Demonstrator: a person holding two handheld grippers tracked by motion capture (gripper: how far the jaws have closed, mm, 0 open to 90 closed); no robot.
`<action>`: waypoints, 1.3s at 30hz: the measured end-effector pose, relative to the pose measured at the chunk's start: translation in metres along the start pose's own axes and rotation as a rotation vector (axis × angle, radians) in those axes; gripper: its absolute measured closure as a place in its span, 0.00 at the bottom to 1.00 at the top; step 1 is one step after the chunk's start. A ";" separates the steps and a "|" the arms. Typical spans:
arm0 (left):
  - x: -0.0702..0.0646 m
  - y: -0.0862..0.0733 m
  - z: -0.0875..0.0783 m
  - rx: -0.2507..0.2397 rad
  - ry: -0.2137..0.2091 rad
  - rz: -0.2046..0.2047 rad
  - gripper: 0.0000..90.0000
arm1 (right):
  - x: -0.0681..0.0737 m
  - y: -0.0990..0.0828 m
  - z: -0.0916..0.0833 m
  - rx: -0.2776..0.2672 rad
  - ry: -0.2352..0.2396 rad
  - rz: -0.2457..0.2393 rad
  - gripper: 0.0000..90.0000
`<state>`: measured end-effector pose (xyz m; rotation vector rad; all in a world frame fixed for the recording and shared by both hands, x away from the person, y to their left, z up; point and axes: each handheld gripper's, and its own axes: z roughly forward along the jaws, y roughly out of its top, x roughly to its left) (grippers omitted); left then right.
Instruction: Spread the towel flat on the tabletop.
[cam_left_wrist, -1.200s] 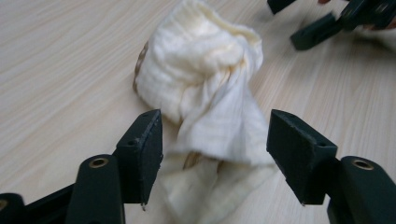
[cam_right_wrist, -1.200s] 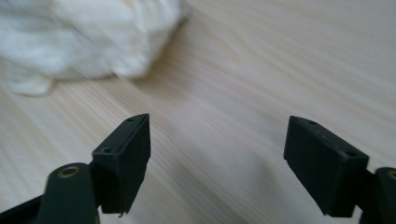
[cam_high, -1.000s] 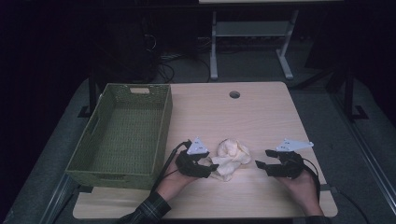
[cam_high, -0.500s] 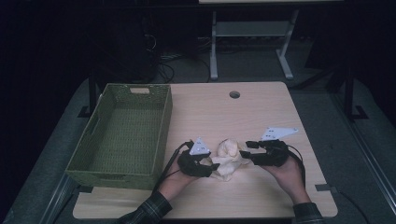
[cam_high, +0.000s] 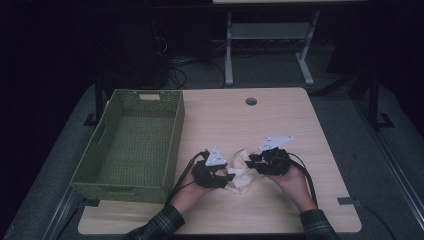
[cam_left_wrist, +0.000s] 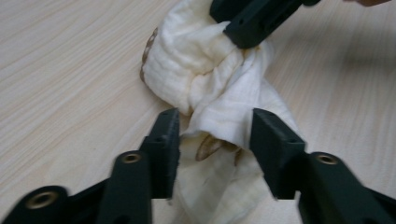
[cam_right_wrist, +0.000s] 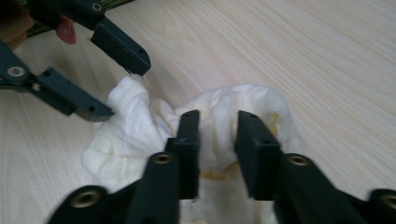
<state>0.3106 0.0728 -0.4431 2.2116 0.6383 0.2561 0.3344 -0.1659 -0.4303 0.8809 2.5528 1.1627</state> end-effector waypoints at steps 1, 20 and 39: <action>0.001 0.000 0.001 0.004 -0.003 0.000 0.65 | -0.001 -0.001 -0.001 -0.006 0.006 0.002 0.87; -0.013 0.007 -0.005 -0.003 -0.111 0.029 0.96 | -0.029 0.015 -0.053 -0.160 -0.084 0.030 0.97; 0.018 0.042 0.019 -0.074 0.036 0.006 0.66 | -0.061 -0.016 -0.089 -0.156 -0.193 0.120 0.98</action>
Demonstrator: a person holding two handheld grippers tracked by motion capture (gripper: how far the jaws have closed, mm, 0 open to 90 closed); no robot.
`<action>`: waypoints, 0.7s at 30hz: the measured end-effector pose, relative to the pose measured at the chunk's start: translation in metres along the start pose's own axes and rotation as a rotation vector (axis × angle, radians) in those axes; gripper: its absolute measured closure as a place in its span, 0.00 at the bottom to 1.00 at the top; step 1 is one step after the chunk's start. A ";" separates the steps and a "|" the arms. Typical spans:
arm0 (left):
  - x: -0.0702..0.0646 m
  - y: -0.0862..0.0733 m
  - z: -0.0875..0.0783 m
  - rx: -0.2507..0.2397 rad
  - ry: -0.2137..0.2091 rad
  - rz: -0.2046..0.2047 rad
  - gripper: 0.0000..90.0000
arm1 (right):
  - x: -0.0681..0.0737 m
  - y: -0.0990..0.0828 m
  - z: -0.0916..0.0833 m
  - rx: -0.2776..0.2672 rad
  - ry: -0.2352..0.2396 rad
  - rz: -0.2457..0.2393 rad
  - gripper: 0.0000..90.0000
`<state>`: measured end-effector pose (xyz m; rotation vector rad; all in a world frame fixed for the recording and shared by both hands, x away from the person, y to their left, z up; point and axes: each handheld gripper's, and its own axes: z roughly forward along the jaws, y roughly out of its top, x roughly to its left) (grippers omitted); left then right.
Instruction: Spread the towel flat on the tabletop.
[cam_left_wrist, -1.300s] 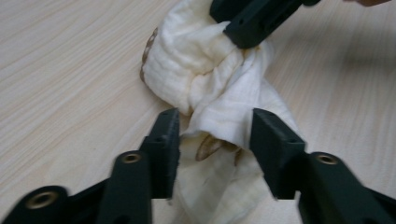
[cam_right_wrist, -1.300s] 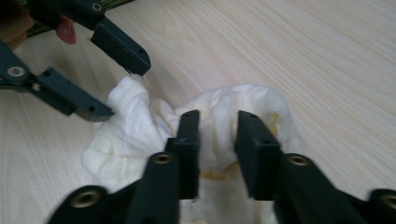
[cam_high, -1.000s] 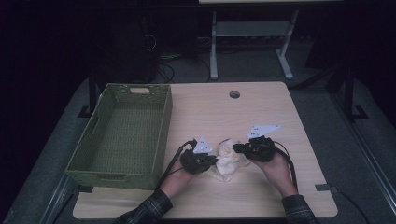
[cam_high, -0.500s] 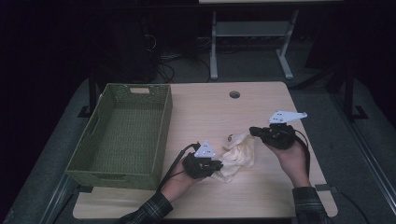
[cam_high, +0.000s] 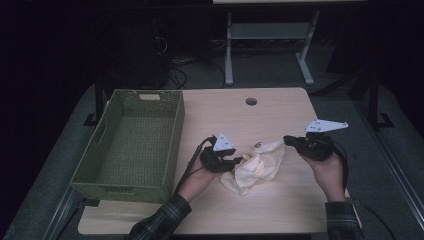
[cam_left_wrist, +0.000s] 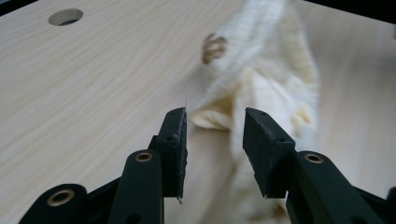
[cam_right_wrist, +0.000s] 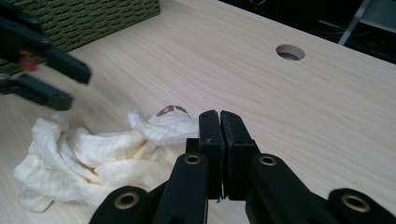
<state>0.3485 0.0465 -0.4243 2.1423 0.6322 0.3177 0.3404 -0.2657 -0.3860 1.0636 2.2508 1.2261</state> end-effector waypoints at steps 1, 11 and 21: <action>0.002 0.001 0.004 -0.004 0.000 -0.009 0.66 | -0.001 -0.001 0.000 -0.002 0.000 0.001 0.98; 0.011 -0.001 0.044 0.068 -0.032 -0.030 0.65 | -0.005 -0.005 0.001 0.000 0.011 0.009 0.98; 0.014 -0.002 0.061 0.103 -0.060 -0.029 0.93 | -0.005 -0.003 -0.003 -0.015 0.012 0.006 0.98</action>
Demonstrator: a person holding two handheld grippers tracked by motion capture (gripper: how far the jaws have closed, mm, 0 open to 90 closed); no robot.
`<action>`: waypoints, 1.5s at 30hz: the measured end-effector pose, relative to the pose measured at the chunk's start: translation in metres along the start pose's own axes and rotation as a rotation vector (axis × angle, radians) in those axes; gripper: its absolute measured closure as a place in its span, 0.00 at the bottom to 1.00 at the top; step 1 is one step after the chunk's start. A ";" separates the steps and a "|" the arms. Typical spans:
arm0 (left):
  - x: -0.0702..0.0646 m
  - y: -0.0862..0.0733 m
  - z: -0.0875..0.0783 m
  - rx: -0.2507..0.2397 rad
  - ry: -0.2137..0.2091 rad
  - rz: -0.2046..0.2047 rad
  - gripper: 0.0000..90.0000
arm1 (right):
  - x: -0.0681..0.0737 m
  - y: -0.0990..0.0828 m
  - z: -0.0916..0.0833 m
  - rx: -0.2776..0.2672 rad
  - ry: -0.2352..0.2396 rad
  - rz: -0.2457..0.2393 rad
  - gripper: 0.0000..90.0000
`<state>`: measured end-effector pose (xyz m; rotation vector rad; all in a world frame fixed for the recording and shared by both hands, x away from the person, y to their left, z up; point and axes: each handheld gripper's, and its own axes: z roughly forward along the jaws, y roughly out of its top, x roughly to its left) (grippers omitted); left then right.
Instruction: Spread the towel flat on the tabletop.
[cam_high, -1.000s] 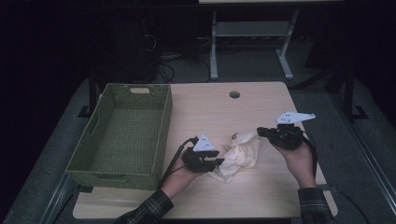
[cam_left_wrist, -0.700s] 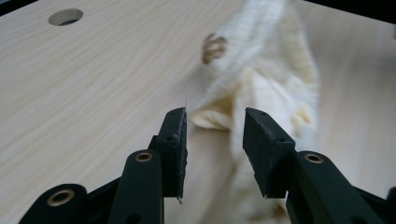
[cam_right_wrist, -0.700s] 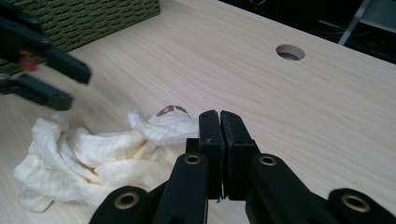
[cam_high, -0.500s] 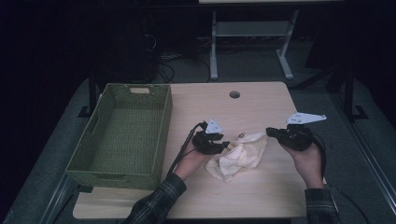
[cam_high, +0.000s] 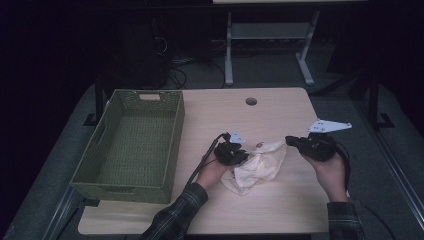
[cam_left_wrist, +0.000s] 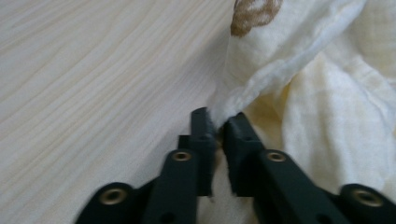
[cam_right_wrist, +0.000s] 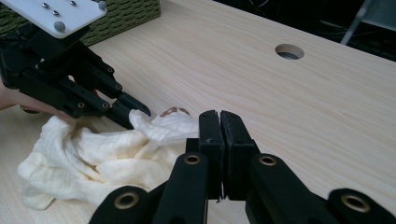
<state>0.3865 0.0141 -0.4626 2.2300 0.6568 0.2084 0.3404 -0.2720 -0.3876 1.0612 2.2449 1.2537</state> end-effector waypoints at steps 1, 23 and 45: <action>-0.001 0.001 -0.002 -0.009 0.003 -0.003 0.96 | 0.000 0.000 -0.001 -0.002 0.000 0.002 0.98; -0.004 0.040 -0.096 -0.170 0.083 0.033 0.96 | 0.006 0.006 -0.003 -0.012 -0.008 -0.012 0.98; 0.037 -0.012 -0.048 -0.014 0.182 -0.112 0.61 | -0.028 -0.030 0.009 0.106 -0.108 0.068 0.98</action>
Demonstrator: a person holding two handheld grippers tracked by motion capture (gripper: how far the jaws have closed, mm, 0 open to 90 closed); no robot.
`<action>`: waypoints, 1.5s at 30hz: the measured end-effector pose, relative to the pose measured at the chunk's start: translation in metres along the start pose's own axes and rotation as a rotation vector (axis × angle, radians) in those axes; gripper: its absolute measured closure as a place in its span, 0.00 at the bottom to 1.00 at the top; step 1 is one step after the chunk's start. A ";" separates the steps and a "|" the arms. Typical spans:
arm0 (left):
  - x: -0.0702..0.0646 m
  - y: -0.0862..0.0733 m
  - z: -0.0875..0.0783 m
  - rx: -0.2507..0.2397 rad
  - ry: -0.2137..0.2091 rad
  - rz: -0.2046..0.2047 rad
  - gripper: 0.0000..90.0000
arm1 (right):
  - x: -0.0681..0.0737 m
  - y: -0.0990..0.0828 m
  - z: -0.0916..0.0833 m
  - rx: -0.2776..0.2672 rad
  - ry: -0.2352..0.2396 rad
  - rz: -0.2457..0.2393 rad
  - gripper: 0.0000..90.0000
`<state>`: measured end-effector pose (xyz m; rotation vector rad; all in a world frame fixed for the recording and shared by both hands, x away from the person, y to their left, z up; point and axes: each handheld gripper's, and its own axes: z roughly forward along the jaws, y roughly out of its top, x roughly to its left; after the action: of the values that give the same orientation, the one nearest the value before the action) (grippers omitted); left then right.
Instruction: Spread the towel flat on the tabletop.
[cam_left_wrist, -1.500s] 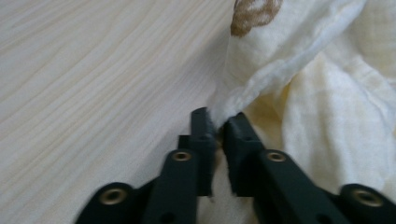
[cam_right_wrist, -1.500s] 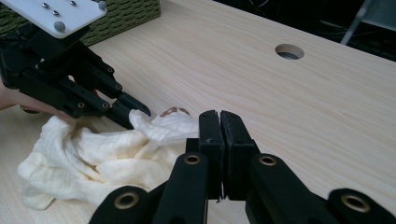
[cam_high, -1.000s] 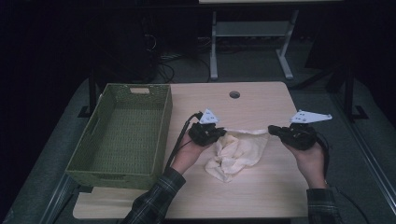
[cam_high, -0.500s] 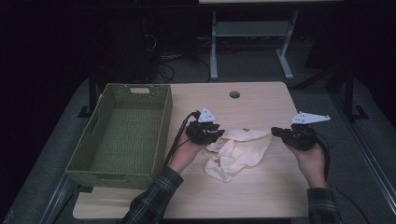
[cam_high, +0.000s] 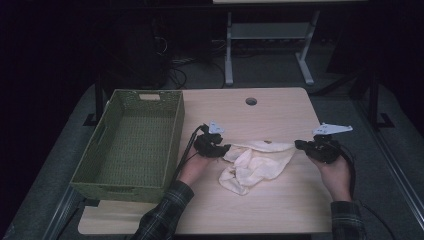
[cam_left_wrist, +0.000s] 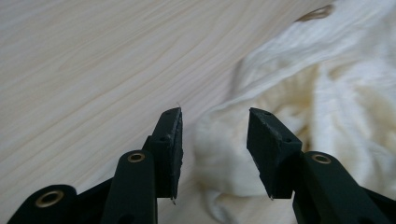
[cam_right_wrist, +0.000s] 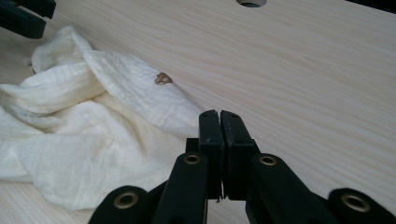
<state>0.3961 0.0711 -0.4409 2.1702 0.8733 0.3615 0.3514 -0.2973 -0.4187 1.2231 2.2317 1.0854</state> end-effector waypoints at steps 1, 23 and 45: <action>0.003 -0.002 0.001 0.004 0.002 -0.010 0.61 | 0.000 0.000 0.000 0.000 -0.001 -0.001 0.98; 0.002 -0.017 0.022 0.067 0.008 -0.003 0.74 | -0.011 -0.006 -0.009 -0.005 -0.040 0.012 0.98; 0.018 0.045 -0.034 -0.132 0.204 -0.023 0.96 | -0.015 0.031 -0.008 -0.037 -0.044 -0.019 0.98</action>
<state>0.4136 0.0796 -0.3850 2.0250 0.9570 0.6203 0.3715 -0.3037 -0.3900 1.1963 2.1770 1.0775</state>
